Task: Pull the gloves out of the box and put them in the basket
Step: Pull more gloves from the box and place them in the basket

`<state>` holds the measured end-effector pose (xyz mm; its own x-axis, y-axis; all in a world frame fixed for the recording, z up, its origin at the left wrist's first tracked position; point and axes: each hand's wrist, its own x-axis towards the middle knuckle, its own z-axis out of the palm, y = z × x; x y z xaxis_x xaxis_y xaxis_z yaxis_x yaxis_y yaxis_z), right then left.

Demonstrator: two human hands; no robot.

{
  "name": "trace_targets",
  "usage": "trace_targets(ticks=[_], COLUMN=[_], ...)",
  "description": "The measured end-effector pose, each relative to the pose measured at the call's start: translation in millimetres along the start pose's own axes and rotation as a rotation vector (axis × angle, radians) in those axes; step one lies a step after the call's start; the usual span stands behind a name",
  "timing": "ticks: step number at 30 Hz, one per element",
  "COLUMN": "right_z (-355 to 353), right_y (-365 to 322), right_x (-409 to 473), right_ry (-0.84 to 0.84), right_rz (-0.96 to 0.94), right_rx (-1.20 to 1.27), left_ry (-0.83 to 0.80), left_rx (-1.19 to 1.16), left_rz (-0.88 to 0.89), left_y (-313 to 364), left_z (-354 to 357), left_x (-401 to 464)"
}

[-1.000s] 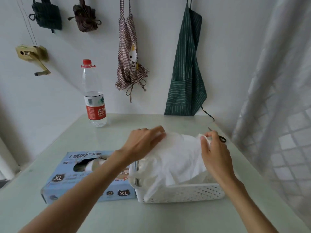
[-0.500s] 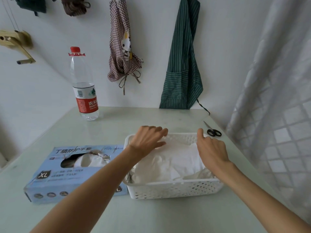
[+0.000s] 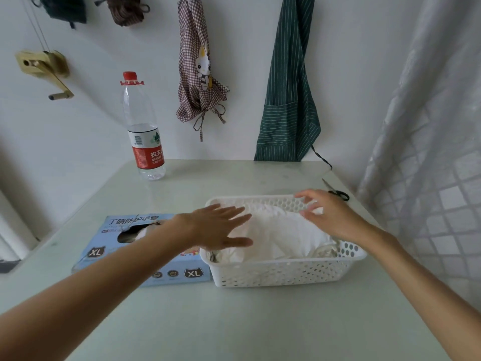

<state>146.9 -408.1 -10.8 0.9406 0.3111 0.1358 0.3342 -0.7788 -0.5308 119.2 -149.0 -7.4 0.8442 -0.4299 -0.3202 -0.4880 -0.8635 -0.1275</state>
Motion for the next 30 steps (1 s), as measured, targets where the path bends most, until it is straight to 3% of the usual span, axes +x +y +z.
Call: trace_targets(ticks=[2, 4, 9, 13, 15, 18, 20, 25, 28, 30], right_z=[12.0, 17.2, 17.5, 13.2, 5.6, -4.0, -2.5, 8.0, 1.6, 4.8], right_y=[0.5, 6.2, 12.5, 3.7, -1.5, -11.4, -16.9, -15.5, -26.3, -39.3], right_x=[2.7, 2.6, 1.2, 2.2, -1.1, -10.0, -15.2, -8.8, 5.6, 18.4], right_ry=[-0.370, -0.581, -0.695, -0.671, -0.556, -0.268, -0.225, -0.471, -0.374, -0.316], right_rz=[0.063, 0.140, 0.234, 0.261, 0.230, 0.020, -0.021, 0.210, 0.185, 0.113], right_rx=[-0.190, -0.348, -0.531, -0.563, -0.496, -0.468, -0.463, -0.525, -0.479, -0.311], left_ry=[-0.135, -0.213, -0.279, -0.203, -0.096, 0.178, 0.297, 0.219, 0.143, 0.112], left_rx=[0.072, 0.133, 0.286, 0.263, 0.136, 0.005, 0.001, 0.039, 0.030, 0.018], left_rz=[-0.079, -0.143, -0.232, -0.188, -0.136, -0.039, 0.015, 0.023, 0.029, 0.035], left_y=[2.0, 3.4, 8.7, 9.0, 3.4, -7.8, -11.8, -9.1, -12.5, -13.3], left_z=[7.6, 11.4, 18.2, 12.6, 2.2, -10.0, -10.8, 5.4, 9.3, 8.4], left_x=[6.9, 11.8, 21.5, 17.3, 7.1, -13.2, -21.2, -16.9, -12.8, -11.2])
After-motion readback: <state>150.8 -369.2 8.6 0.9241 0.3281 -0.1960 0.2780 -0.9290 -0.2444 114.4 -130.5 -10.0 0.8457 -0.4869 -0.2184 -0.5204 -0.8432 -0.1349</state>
